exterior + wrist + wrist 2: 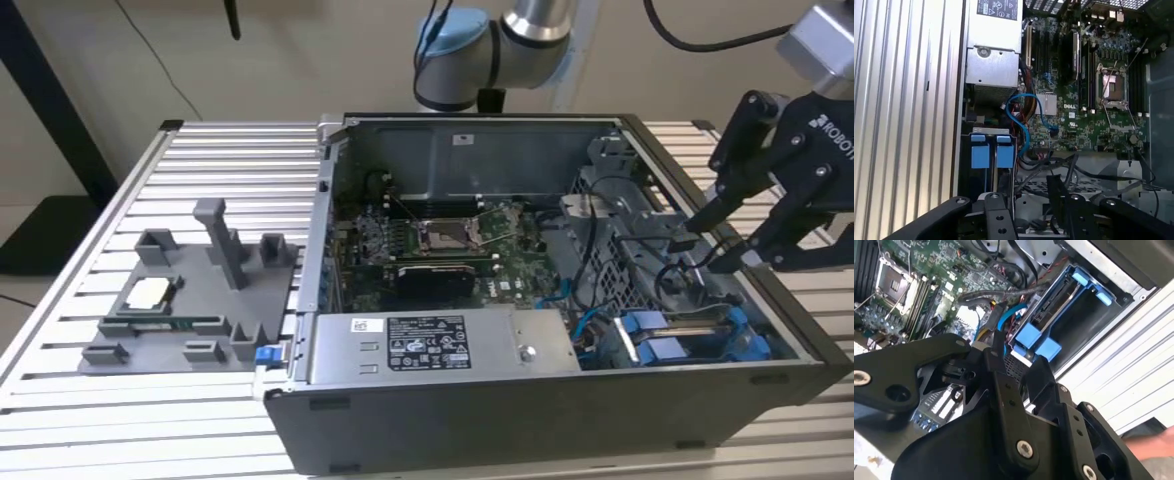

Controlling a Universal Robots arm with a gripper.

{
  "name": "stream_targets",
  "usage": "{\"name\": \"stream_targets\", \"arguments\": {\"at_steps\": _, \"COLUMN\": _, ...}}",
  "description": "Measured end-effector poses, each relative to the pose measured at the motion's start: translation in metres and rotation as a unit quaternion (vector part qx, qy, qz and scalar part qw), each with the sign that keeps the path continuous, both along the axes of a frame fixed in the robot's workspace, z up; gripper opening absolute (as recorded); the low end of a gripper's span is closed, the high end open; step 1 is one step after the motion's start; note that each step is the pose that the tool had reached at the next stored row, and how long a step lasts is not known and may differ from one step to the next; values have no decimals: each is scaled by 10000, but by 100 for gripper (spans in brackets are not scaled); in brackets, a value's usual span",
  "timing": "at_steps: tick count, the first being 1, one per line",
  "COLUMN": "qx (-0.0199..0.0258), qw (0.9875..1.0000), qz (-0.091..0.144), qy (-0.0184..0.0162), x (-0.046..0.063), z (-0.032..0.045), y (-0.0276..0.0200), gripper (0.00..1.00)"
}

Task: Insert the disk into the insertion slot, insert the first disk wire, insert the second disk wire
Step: 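Insert the disk into the insertion slot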

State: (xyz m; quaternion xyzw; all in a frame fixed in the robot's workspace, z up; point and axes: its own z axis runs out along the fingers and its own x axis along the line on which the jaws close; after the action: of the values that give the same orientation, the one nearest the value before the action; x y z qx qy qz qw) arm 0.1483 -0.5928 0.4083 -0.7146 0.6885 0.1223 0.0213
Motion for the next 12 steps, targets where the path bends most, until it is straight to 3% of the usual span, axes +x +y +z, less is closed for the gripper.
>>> {"name": "stream_targets", "arguments": {"at_steps": 3, "qx": 18, "qw": 9999, "qz": 0, "qy": -170, "x": -96, "z": -7, "y": 3, "gripper": 45}}
{"name": "stream_targets", "arguments": {"at_steps": 8, "qx": 103, "qw": 9986, "qz": -1, "qy": -514, "x": -153, "z": -7, "y": 37, "gripper": 45}}
{"name": "stream_targets", "arguments": {"at_steps": 9, "qx": 117, "qw": 9983, "qz": -1, "qy": -569, "x": -157, "z": -8, "y": 39, "gripper": 45}}
{"name": "stream_targets", "arguments": {"at_steps": 12, "qx": 119, "qw": 9982, "qz": 0, "qy": -583, "x": -157, "z": -10, "y": 39, "gripper": 45}}
